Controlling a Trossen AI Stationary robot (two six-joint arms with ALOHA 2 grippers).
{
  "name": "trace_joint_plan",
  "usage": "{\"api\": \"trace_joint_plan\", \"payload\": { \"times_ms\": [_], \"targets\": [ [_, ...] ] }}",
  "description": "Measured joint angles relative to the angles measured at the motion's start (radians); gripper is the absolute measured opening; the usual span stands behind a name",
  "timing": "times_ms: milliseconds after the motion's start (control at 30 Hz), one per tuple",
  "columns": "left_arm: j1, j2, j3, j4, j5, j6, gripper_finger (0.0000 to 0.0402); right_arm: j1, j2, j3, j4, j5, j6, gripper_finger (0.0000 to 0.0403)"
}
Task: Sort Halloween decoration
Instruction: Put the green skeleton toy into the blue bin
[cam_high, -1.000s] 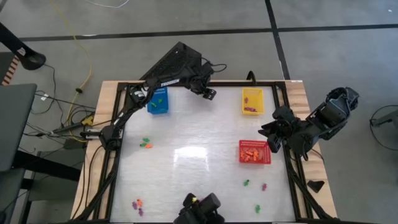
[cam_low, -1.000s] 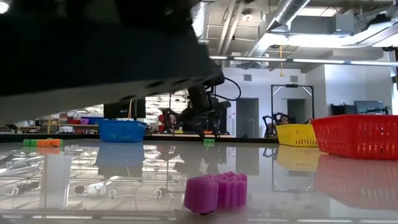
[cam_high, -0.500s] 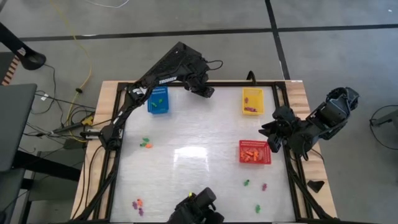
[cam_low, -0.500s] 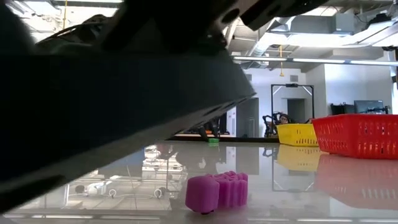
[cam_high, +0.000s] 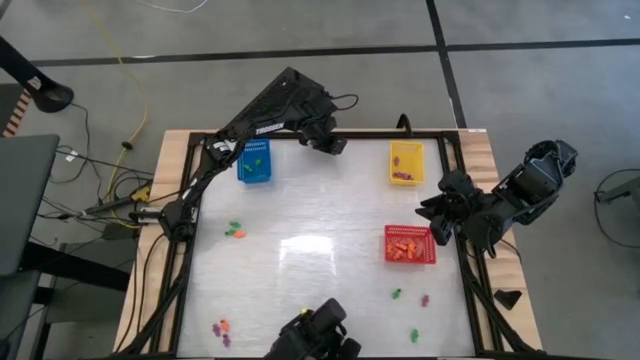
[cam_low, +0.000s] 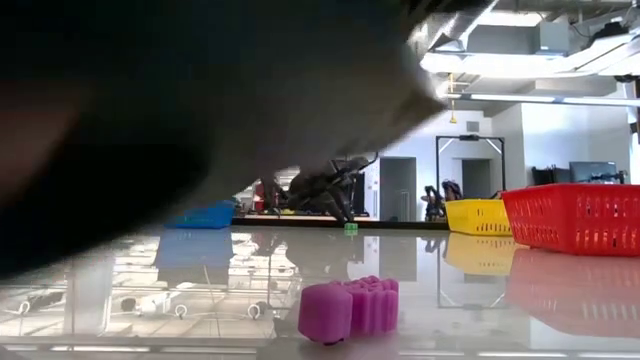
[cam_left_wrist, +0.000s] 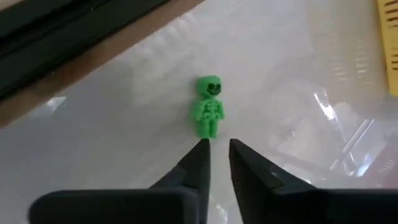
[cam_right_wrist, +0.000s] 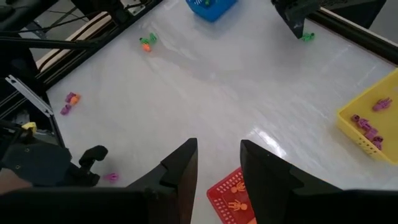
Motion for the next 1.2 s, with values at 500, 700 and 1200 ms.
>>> {"api": "trace_joint_plan", "payload": {
  "times_ms": [500, 700, 1200],
  "targets": [
    [-0.017, -0.362, -0.110, -0.017, 0.131, 0.255, 0.0019, -0.344, -0.103, -0.346, 0.637, -0.089, -0.520, 0.0152],
    [-0.043, -0.632, -0.378, 0.060, 0.180, 0.245, 0.0019, -0.703, -0.068, -0.657, 1.219, -0.369, -0.698, 0.0152],
    [-0.408, -1.263, -1.154, 0.601, -0.201, -0.239, 0.0019, -1.304, 0.666, -0.223, 1.095, -0.876, -0.794, 0.0229]
  ]
}}
